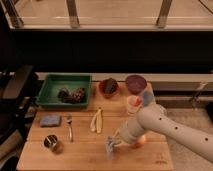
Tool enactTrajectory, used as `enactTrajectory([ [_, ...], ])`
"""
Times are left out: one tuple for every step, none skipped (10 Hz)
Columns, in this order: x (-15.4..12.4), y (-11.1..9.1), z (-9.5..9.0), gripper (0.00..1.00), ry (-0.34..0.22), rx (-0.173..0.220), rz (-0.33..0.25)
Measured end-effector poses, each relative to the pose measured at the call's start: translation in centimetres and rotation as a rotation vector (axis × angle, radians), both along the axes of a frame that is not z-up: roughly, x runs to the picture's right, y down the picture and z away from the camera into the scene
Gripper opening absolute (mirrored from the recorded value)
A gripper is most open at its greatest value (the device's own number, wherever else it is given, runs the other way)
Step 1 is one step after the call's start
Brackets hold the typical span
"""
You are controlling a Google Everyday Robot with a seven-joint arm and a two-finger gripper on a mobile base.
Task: Place towel in metal cup
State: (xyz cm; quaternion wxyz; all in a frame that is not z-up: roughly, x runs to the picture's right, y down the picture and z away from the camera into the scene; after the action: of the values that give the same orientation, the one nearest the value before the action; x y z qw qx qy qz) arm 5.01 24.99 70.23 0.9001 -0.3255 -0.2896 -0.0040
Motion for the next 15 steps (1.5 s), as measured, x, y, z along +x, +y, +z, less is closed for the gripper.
enactTrajectory([
  [-1.3,-0.9,-0.5,0.00,-0.032,0.014,-0.011],
  [-3.7,-2.2,-1.2,0.00,-0.080,0.037,-0.028],
  [-5.4,-3.1,-1.7,0.00,-0.116,0.053,-0.041],
  [-5.7,-3.3,-1.7,0.00,-0.121,0.055,-0.043],
  [-5.5,-3.3,-1.8,0.00,-0.119,0.055,-0.041],
  [-5.7,-3.3,-1.8,0.00,-0.121,0.055,-0.043],
  [-5.7,-3.3,-1.8,0.00,-0.121,0.055,-0.043],
  [-5.5,-3.3,-1.7,0.00,-0.119,0.056,-0.041],
  [-5.6,-3.3,-1.8,0.00,-0.120,0.055,-0.041],
  [-5.6,-3.3,-1.8,0.00,-0.120,0.058,-0.046],
  [-5.8,-3.4,-1.9,0.00,-0.122,0.067,-0.056],
  [-6.7,-3.9,-2.4,0.00,-0.146,0.093,-0.088],
  [-8.0,-4.3,-2.9,0.00,-0.174,0.112,-0.118],
  [-9.8,-4.6,-3.3,0.00,-0.204,0.130,-0.142],
  [-11.6,-5.0,-3.6,0.00,-0.231,0.146,-0.162],
])
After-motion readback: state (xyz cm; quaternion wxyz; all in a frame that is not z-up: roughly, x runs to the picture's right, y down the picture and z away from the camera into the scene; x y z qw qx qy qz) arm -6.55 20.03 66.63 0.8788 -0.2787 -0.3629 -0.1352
